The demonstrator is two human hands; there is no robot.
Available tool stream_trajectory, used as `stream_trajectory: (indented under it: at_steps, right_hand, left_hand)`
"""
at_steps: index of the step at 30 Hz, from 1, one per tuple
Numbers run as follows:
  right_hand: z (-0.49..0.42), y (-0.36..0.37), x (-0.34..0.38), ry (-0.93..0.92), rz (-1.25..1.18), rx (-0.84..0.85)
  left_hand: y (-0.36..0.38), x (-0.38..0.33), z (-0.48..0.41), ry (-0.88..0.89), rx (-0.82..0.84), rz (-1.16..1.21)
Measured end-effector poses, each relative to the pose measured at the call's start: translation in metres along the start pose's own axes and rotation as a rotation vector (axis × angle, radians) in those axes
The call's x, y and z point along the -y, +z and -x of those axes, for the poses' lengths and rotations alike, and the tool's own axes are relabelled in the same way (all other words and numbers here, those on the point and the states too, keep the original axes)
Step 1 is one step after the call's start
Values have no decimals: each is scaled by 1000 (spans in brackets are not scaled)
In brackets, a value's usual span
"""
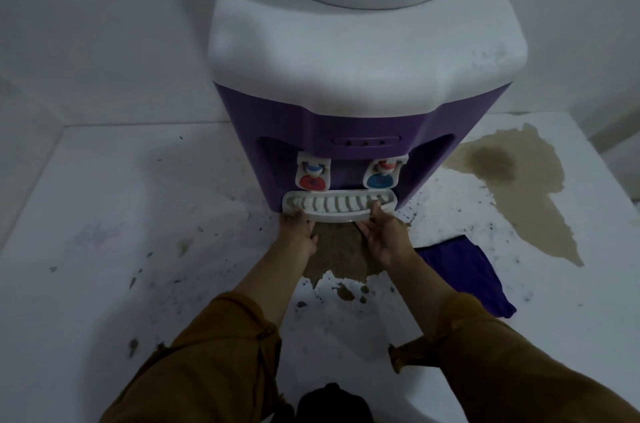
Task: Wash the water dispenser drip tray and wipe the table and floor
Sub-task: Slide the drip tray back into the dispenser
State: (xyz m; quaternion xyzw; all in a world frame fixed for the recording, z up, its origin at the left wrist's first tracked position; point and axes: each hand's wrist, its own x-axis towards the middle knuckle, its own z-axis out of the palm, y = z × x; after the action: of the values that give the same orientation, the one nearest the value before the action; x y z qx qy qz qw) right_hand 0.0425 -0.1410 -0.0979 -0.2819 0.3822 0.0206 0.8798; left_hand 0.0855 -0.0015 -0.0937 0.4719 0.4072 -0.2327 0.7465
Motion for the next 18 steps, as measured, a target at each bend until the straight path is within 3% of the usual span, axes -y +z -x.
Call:
stream_trajectory:
  at_steps: [7, 13, 18]
  right_hand:
    - [-2, 5, -1, -17, 1, -64]
    - [1, 1, -5, -35, -63, -15]
    - [0, 3, -3, -30, 39, -51]
  left_hand:
    - [2, -5, 4, -63, -16, -15]
    - [-3, -5, 9, -79, 29, 44]
    - [-5, -3, 10, -58, 55, 44]
